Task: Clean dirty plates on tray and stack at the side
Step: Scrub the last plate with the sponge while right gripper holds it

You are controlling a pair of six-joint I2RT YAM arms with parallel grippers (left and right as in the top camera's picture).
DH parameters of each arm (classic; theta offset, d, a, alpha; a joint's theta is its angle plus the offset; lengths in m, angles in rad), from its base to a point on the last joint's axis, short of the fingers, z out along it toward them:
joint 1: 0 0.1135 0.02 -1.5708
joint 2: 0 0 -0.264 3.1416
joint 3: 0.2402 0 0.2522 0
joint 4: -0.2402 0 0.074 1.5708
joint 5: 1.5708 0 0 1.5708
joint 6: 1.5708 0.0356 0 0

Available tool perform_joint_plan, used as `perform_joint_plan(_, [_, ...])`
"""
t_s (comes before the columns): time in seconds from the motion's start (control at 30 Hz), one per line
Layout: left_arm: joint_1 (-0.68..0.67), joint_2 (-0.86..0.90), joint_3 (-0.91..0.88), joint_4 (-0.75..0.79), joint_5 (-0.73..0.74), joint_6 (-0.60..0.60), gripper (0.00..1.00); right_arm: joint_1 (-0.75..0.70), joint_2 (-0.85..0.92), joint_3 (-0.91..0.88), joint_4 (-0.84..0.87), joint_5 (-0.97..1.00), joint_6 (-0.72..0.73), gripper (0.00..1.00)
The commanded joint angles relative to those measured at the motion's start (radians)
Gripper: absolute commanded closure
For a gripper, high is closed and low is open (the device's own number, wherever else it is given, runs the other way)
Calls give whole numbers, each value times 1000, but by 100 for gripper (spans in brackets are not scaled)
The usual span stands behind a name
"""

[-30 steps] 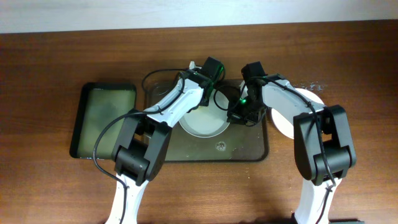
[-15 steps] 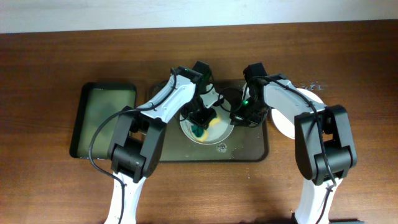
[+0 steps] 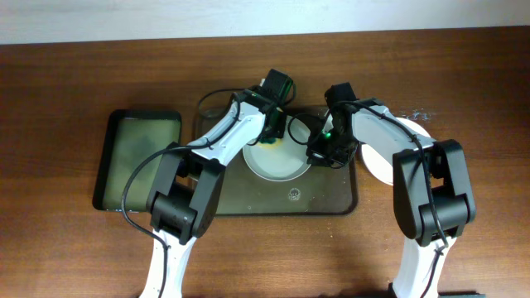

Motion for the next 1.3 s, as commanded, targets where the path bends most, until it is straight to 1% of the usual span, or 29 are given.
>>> perform_joint_plan(0.0, [21, 32, -14, -31, -444, -164, 100, 0, 19, -9, -11, 45, -10, 96])
perform_joint_plan(0.07, [21, 32, -14, -75, -436, -164, 100, 0, 19, -9, -11, 45, -10, 96])
perform_joint_plan(0.1, [20, 32, -14, -115, -397, -163, 100, 0, 19, -9, -11, 45, -10, 96])
perform_joint_plan(0.17, [20, 32, -14, -196, -287, -162, 100, 0, 19, -9, -11, 45, -10, 96])
perform_joint_plan(0.2, [20, 32, -14, -238, -208, -144, 100, 0, 19, -9, -11, 45, -10, 96])
perform_joint_plan(0.27, [21, 32, -14, -312, 42, -23, 100, 0, 19, -9, -11, 45, -10, 96])
perform_joint_plan(0.4, [19, 32, -14, -382, 475, 217, 100, 0, 19, -9, -11, 45, -10, 96])
perform_joint_plan(0.47, [18, 32, -14, -428, 637, 308, 100, 0, 19, -9, -11, 45, -10, 96])
perform_joint_plan(0.5, [18, 32, -14, -446, 676, 328, 100, 0, 19, -9, -12, 45, -10, 96])
perform_joint_plan(0.7, [18, 32, -14, -498, 698, 330, 100, 0, 19, -9, -16, 44, -10, 96])
perform_joint_plan(0.77, [18, 32, -14, -500, 728, 331, 100, 0, 19, -9, -16, 41, -10, 96])
perform_joint_plan(0.93, [18, 33, -14, -409, 728, 294, 100, 0, 19, -9, -24, 41, -10, 96])
perform_joint_plan(1.0, [18, 37, -15, -354, 678, 262, 100, 0, 19, -9, -27, 41, -10, 96])
perform_joint_plan(1.17, [19, 87, -19, -239, 495, 261, 100, 0, 19, -9, -34, 42, -10, 96])
perform_joint_plan(1.2, [21, 98, -19, -217, 462, 250, 100, 0, 19, -9, -34, 42, -10, 96])
perform_joint_plan(1.27, [23, 126, -19, -156, 343, 191, 100, 0, 19, -9, -34, 42, -10, 96])
